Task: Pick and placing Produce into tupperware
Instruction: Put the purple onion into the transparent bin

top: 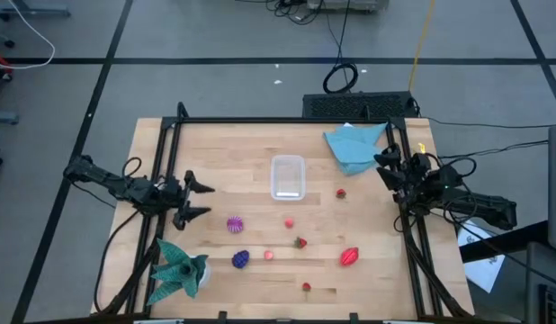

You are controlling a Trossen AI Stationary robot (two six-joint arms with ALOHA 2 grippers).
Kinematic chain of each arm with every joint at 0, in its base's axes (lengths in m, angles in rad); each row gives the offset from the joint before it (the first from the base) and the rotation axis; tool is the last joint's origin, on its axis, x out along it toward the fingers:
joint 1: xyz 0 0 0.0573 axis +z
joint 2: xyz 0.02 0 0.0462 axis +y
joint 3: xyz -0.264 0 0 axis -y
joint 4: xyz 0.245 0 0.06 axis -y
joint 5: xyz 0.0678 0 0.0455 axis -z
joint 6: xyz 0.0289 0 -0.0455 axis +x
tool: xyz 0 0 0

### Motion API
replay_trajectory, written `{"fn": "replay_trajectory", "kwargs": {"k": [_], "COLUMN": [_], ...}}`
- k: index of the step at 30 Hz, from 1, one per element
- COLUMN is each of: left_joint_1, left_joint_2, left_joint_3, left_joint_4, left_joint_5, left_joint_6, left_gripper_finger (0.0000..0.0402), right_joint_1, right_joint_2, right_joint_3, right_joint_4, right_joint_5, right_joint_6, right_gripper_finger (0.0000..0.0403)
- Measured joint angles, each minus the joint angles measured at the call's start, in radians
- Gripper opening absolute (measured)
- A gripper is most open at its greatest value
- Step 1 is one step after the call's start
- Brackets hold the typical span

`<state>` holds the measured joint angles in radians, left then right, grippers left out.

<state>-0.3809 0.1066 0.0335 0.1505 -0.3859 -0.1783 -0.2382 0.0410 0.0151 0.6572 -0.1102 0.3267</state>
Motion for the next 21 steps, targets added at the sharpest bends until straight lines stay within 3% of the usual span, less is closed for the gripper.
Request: {"fn": "replay_trajectory", "kwargs": {"k": [4,8,11,16,21], "left_joint_1": [0.001,0.001,0.000,0.000,0.003], "left_joint_2": [0.000,0.022,0.100,0.381,0.739], "left_joint_3": [0.089,0.297,0.486,0.814,1.150], "left_joint_4": [0.004,0.006,-0.020,-0.204,-0.461], "left_joint_5": [-0.165,-0.184,-0.184,-0.228,-0.490], "left_joint_6": [0.123,0.263,0.341,0.378,0.372], "left_gripper_finger": [0.0308,0.0308,0.0308,0.0308,0.0308], "right_joint_1": [0.000,0.000,0.001,0.001,0.000], "right_joint_2": [0.004,0.064,0.189,0.471,0.759], "right_joint_3": [0.052,0.245,0.424,0.757,1.098], "right_joint_4": [0.085,0.002,-0.119,-0.397,-0.782], "right_joint_5": [-0.024,-0.042,-0.109,-0.116,0.072], "right_joint_6": [-0.088,-0.161,-0.216,-0.346,-0.507], "right_gripper_finger": [0.0183,0.0183,0.0183,0.0183,0.0183]}}
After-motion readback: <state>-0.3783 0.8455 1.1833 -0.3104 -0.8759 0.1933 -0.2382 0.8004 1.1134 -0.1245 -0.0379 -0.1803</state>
